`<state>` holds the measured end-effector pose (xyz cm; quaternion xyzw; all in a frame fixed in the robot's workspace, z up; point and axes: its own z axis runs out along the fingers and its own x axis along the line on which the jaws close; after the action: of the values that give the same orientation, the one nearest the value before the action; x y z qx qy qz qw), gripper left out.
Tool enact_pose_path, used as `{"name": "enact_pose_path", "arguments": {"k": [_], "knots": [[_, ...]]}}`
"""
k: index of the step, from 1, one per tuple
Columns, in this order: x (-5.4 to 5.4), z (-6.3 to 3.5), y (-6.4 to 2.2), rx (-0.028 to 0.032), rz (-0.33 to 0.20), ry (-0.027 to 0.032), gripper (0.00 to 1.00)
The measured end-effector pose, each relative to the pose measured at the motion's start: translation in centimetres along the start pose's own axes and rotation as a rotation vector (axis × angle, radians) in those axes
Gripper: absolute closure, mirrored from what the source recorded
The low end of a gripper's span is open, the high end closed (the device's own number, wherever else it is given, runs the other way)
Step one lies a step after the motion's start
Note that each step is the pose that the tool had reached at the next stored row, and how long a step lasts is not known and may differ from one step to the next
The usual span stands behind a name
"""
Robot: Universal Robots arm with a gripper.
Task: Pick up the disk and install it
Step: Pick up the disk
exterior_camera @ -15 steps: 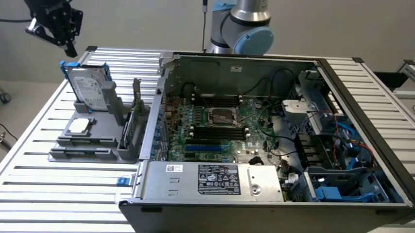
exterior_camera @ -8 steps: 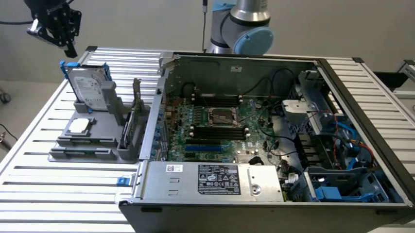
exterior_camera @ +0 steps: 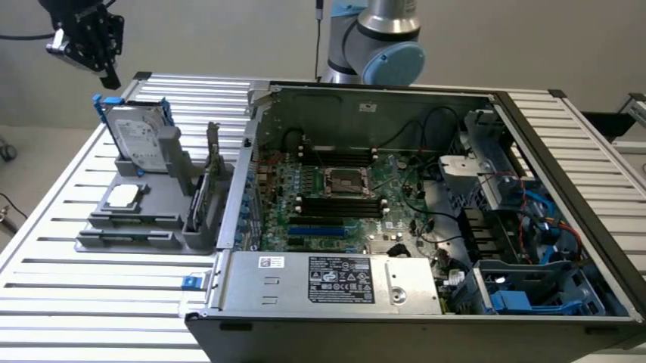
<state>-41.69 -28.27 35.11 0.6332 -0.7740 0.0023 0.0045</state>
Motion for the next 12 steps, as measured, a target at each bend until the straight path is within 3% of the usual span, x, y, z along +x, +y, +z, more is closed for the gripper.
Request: {"name": "enact_pose_path", "arguments": {"k": [5,12], "knots": [[-0.4,0.00,0.18,0.0009,-0.055,0.0026,0.89],[-1.3,0.03,1.12,0.0031,-0.076,0.0057,0.89]]}}
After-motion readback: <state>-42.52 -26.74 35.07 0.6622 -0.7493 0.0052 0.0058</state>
